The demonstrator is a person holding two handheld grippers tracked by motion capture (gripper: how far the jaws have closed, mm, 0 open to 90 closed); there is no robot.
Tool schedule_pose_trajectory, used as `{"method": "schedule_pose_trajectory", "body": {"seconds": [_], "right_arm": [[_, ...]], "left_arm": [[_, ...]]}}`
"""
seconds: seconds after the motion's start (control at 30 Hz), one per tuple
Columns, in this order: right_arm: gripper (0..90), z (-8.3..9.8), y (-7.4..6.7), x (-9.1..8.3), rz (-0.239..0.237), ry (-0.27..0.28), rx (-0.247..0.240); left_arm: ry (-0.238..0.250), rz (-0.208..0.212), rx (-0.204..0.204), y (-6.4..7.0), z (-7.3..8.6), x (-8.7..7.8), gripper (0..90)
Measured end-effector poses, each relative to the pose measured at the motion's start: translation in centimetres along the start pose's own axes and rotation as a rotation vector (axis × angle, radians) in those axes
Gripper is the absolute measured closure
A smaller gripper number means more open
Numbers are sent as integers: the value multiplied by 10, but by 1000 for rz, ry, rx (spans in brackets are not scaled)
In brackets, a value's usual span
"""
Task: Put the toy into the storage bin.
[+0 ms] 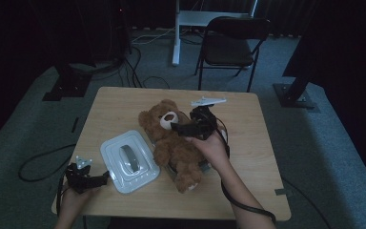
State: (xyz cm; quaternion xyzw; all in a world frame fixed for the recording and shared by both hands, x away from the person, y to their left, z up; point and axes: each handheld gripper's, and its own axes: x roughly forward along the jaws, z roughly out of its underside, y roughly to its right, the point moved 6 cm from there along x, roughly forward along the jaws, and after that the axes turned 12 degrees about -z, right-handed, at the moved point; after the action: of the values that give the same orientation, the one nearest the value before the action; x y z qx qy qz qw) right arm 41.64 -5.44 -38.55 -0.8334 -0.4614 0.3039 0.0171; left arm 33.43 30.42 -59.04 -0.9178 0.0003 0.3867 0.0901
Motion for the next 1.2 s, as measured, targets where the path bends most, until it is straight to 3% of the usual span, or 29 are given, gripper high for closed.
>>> {"method": "schedule_pose_trajectory", "body": {"seconds": [0.1,0.23,0.37,0.53,0.63,0.87,1.2], "right_arm": [[131,-9,0,8,14,-21,-28],[133,-20,-3,14,6,-8,-29],[158,-37,-13,25,-4,-8,-51],[160,-44,-18,39,7,-38,-73],[219,-42,-14,47,19,-46,-60],[250,-19,2,68,64,-146,-49],[267,-9,14,65,51,-128,-30]], "left_arm": [[0,0,0,0,0,0,3],[0,0,0,0,0,0,3],[-1,0,1,0,0,0,3],[-3,2,1,0,0,0,3],[0,0,0,0,0,0,3],[1,0,0,0,0,0,3],[2,0,-3,0,0,0,3]]}}
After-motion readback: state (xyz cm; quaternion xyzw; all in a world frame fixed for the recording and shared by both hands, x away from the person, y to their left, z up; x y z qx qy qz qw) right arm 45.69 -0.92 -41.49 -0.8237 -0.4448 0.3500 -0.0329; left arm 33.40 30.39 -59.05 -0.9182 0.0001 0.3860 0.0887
